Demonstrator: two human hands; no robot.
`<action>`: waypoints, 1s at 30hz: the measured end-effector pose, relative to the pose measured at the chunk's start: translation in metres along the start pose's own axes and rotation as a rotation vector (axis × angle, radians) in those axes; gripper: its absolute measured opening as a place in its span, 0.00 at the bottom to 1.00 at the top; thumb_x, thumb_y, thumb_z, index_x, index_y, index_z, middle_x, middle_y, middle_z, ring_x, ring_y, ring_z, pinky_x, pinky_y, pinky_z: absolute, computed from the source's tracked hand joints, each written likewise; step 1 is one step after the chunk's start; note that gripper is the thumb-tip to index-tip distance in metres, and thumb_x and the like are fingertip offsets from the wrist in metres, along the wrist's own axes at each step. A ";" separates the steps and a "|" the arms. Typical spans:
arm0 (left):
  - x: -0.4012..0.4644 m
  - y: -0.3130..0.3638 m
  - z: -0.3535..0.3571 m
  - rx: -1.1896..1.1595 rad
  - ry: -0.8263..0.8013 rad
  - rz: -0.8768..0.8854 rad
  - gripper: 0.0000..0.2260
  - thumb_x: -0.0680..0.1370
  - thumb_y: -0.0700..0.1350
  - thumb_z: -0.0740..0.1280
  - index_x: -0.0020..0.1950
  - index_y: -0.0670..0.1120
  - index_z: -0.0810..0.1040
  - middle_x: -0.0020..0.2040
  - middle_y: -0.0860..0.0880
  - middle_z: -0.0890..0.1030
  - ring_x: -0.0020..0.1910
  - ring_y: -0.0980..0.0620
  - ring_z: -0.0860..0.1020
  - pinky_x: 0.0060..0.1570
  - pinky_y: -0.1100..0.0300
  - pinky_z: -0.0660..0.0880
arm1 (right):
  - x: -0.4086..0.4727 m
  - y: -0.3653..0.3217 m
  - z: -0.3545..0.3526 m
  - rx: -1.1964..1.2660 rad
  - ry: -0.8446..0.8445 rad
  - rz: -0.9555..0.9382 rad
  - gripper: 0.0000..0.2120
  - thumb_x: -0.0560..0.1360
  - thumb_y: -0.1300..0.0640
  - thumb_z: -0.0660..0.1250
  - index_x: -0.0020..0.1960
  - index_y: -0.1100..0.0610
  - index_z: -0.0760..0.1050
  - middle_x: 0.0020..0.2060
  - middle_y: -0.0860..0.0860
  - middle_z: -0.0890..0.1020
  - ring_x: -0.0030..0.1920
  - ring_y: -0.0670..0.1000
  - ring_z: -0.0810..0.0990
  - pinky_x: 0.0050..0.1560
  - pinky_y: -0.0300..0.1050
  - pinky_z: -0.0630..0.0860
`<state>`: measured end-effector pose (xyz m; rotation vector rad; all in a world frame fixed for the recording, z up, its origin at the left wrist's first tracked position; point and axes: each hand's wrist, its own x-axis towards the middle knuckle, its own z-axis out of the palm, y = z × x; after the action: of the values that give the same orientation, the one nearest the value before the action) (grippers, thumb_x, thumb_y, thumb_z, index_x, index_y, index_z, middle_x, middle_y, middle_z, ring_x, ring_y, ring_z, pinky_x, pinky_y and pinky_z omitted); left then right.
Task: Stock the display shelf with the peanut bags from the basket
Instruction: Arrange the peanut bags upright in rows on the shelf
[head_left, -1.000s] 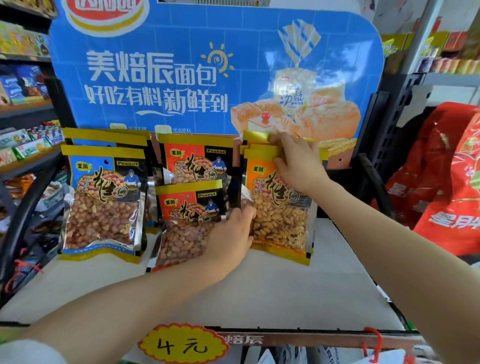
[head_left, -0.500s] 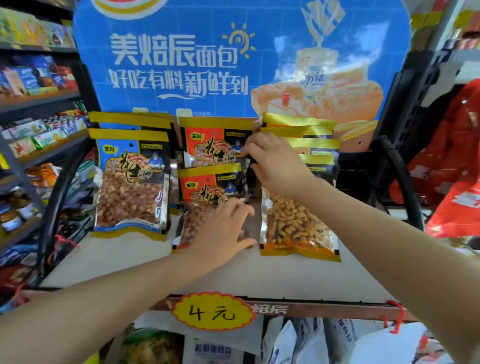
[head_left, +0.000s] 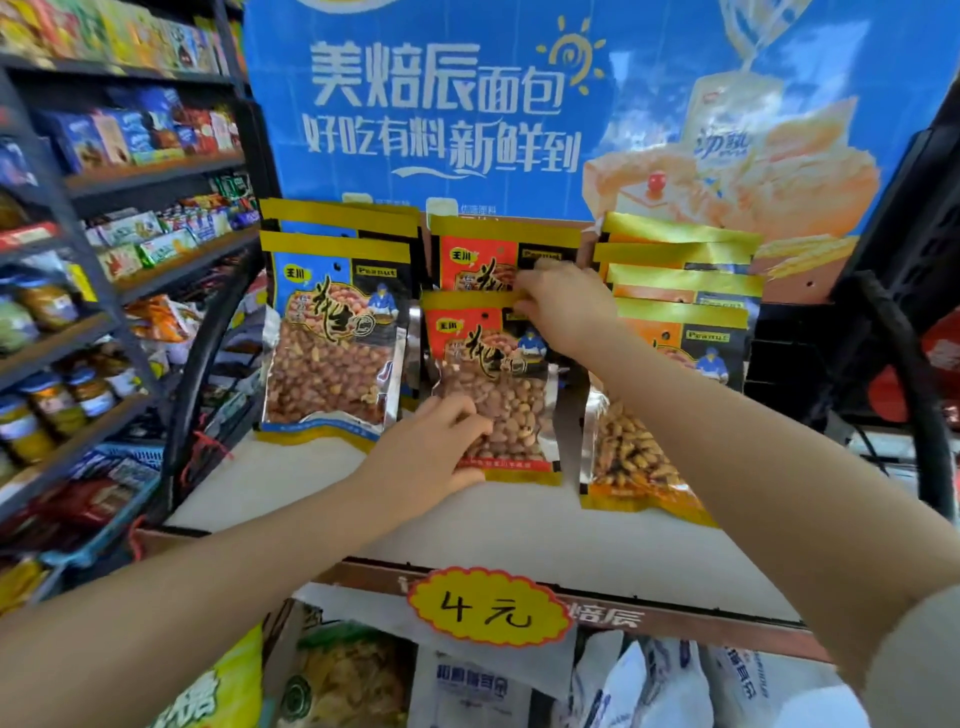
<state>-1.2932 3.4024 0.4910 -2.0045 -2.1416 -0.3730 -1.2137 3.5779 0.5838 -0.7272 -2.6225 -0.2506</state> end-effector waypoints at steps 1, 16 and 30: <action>0.003 0.000 0.002 0.027 0.022 0.008 0.21 0.74 0.49 0.69 0.64 0.45 0.72 0.61 0.45 0.71 0.58 0.46 0.72 0.50 0.49 0.78 | 0.001 0.005 -0.005 0.013 0.055 0.017 0.10 0.77 0.57 0.61 0.56 0.59 0.74 0.54 0.59 0.77 0.57 0.62 0.75 0.53 0.54 0.70; 0.038 -0.011 0.023 0.322 -0.058 -0.005 0.19 0.51 0.35 0.77 0.38 0.42 0.78 0.38 0.44 0.78 0.29 0.47 0.78 0.18 0.63 0.68 | 0.006 0.018 -0.022 0.076 0.235 0.060 0.12 0.78 0.57 0.59 0.59 0.62 0.70 0.53 0.61 0.79 0.53 0.62 0.76 0.44 0.50 0.70; 0.019 -0.012 0.009 0.211 -0.084 -0.035 0.13 0.79 0.42 0.58 0.62 0.42 0.72 0.58 0.44 0.72 0.54 0.44 0.74 0.43 0.51 0.75 | 0.002 0.016 -0.019 0.000 0.161 0.120 0.13 0.77 0.64 0.59 0.61 0.60 0.72 0.59 0.58 0.76 0.62 0.60 0.70 0.41 0.50 0.73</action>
<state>-1.3060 3.4227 0.4881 -1.8990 -2.1650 -0.0641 -1.2003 3.5872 0.6027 -0.8258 -2.4175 -0.2627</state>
